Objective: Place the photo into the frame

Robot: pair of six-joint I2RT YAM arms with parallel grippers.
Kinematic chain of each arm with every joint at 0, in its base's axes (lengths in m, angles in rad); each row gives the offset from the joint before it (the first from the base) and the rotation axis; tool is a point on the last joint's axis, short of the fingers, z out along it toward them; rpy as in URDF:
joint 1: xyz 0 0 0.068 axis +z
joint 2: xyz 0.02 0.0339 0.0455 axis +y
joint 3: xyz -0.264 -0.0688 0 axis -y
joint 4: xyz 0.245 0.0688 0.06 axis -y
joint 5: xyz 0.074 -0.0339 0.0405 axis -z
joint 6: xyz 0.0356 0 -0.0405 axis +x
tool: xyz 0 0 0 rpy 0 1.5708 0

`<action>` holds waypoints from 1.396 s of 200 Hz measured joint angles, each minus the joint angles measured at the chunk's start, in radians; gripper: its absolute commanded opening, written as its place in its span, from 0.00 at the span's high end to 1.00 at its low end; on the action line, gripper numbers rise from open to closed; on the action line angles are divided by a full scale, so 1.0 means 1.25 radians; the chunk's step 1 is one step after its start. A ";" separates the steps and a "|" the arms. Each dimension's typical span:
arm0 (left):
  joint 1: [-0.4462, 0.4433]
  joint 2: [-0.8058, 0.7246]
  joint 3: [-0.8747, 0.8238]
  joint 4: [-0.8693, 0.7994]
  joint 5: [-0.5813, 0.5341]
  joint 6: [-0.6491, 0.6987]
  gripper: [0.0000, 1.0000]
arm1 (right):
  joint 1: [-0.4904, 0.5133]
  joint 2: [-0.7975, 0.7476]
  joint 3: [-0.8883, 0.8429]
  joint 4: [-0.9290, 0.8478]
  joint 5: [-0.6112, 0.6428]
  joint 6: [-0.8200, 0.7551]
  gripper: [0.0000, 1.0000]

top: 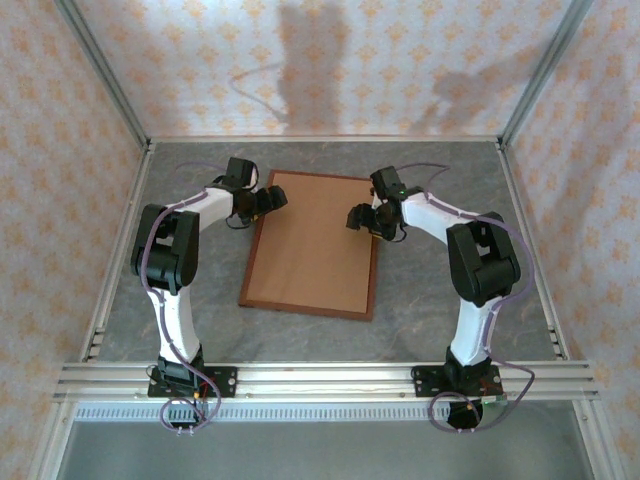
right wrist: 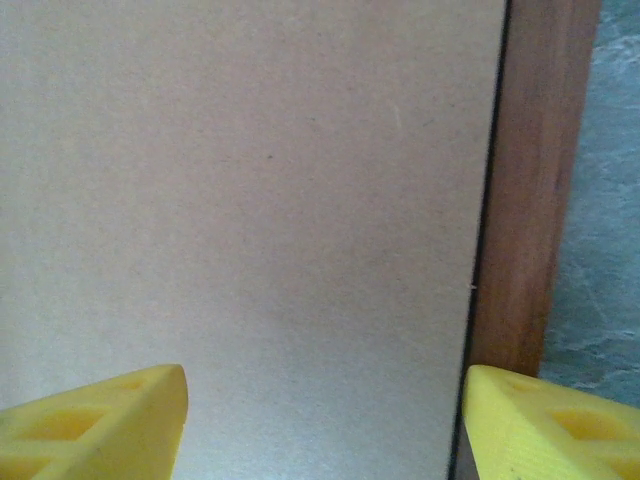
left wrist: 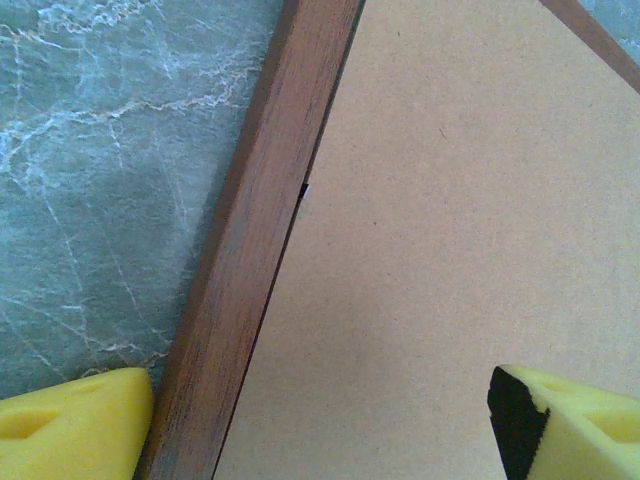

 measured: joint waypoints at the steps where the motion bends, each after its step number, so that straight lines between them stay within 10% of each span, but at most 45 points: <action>1: 0.000 0.000 0.000 0.000 0.000 0.000 0.13 | 0.000 0.001 0.000 0.002 -0.001 0.001 0.28; 279: 0.001 0.007 0.000 0.003 0.000 0.000 0.13 | -0.018 -0.013 -0.038 0.116 0.007 0.033 0.37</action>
